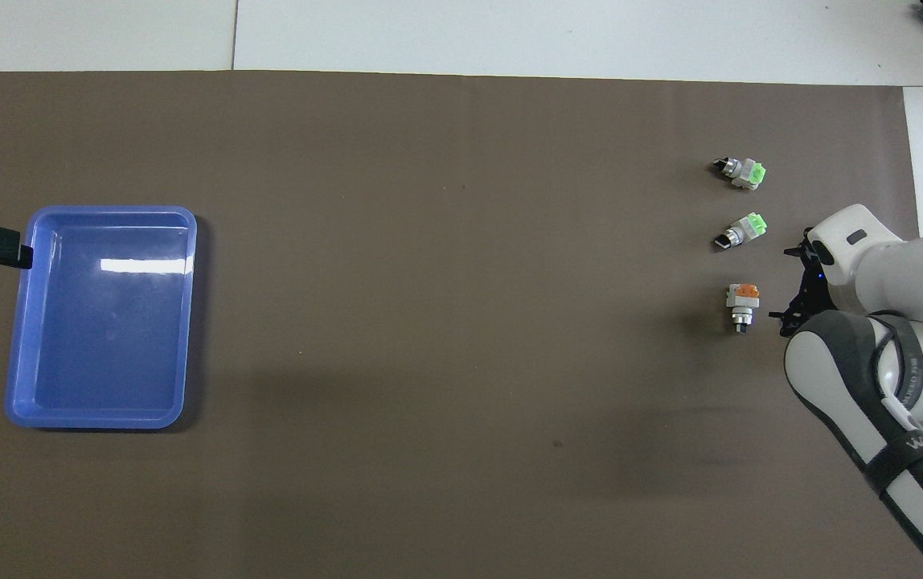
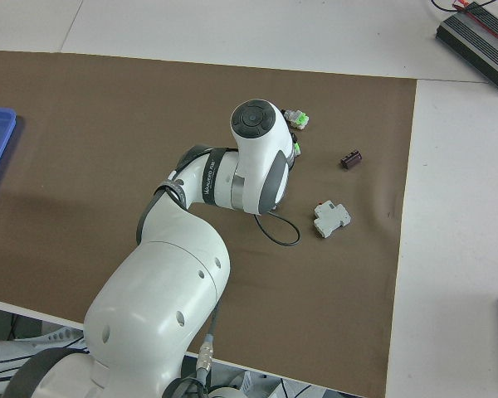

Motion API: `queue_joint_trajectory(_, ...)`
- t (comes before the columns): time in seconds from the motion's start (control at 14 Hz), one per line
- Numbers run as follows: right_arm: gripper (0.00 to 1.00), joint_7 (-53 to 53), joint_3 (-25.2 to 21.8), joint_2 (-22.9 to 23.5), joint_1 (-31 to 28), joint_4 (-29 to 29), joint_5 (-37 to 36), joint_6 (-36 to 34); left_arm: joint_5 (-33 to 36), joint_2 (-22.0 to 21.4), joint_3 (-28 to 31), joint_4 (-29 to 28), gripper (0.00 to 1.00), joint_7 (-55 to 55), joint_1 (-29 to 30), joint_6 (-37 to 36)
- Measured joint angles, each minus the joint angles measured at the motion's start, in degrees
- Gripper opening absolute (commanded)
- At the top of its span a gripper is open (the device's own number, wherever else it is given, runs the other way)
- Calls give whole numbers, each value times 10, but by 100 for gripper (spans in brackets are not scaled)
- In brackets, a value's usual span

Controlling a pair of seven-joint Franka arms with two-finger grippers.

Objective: Turn and place switch with both arms
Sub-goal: 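Lower the right gripper and grasp the orange-topped switch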

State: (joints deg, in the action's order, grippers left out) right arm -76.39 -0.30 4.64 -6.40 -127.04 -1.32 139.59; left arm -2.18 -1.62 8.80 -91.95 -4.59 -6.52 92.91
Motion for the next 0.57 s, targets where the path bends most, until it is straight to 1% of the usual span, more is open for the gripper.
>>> queue_joint_trajectory(0.21,95,126,1,0,1,0,0,-27,0,0,2,-1,100,0,4,9)
queue_joint_trajectory(0.36,95,226,3,0,1,-2,3,-47,0,0,2,-1,100,-1,8,17)
queue_joint_trajectory(0.5,90,316,4,1,4,-8,12,-53,0,0,2,-2,100,-3,12,20)
queue_joint_trajectory(0.57,85,349,4,1,9,-11,17,-53,0,0,2,-2,100,-4,12,21)
